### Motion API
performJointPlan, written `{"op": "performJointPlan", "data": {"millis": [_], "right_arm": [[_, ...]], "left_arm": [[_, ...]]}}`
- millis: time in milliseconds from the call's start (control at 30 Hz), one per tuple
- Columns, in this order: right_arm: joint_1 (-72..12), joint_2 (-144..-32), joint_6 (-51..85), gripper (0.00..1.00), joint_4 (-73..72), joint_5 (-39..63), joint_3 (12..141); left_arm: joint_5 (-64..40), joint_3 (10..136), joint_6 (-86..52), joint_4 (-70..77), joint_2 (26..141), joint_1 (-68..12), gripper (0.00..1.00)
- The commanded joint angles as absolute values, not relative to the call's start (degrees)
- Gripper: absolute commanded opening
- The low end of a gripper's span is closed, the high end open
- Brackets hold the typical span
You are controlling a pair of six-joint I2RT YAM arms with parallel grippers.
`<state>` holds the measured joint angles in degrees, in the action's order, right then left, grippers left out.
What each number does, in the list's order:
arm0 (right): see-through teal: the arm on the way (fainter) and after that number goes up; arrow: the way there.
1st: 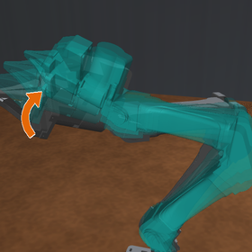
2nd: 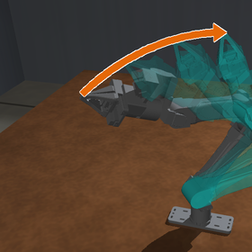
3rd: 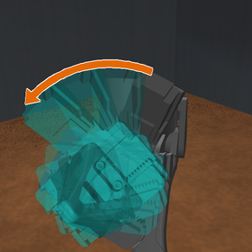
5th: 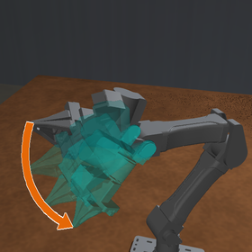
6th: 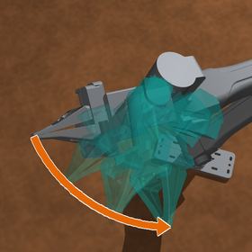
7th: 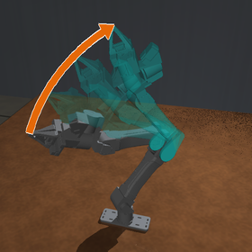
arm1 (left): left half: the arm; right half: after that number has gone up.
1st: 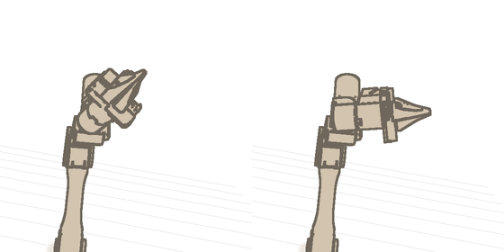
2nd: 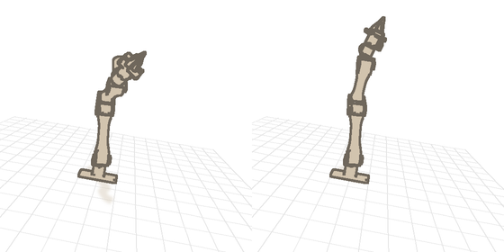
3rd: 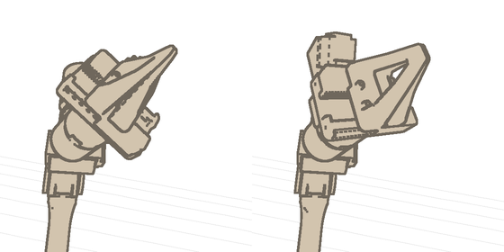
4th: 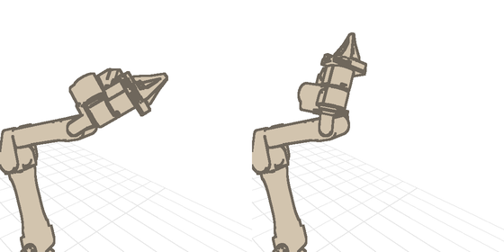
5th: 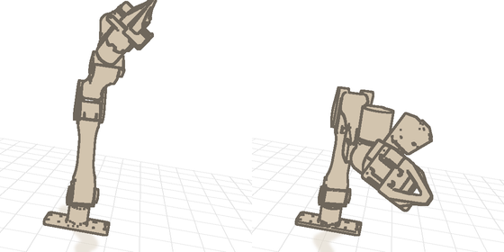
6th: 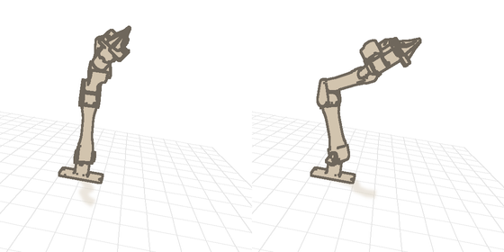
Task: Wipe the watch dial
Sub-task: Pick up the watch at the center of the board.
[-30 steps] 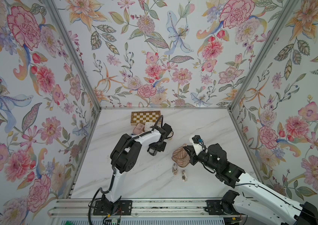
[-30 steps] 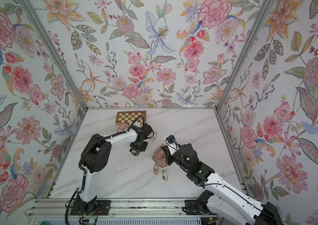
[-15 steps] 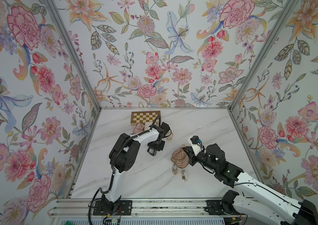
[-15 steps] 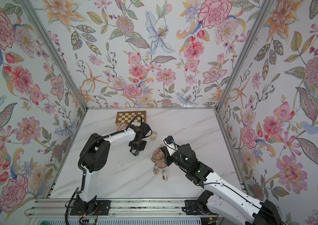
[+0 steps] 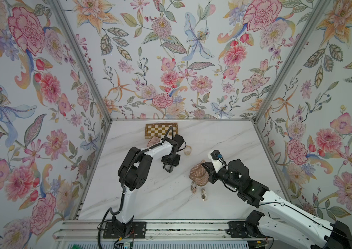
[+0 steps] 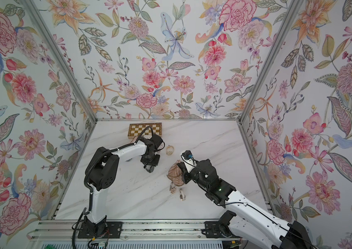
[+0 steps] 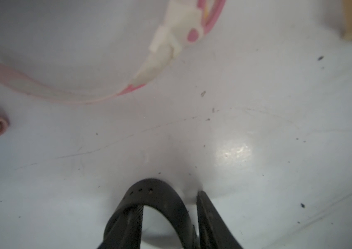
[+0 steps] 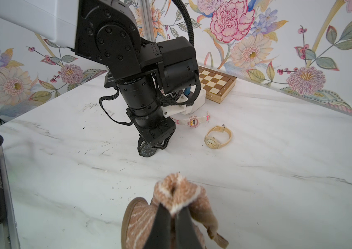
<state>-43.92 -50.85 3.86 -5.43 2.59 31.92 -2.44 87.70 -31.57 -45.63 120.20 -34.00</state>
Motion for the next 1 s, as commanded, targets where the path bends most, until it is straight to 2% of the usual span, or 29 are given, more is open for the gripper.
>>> {"op": "performJointPlan", "data": {"millis": [0,567,967], "right_arm": [[-44.4,-50.6,4.9,0.0,-7.5,2.6,32.6],[-44.7,-50.4,5.4,0.0,-7.9,2.3,32.1],[-44.6,-49.6,5.0,0.0,-7.6,1.5,31.7]], "left_arm": [[-4.5,85.3,-32.6,-45.1,121.1,-33.3,0.4],[-6.7,85.5,-33.3,-44.0,119.4,-32.5,0.34],[-6.7,86.1,-32.8,-44.7,121.0,-32.5,0.1]]}}
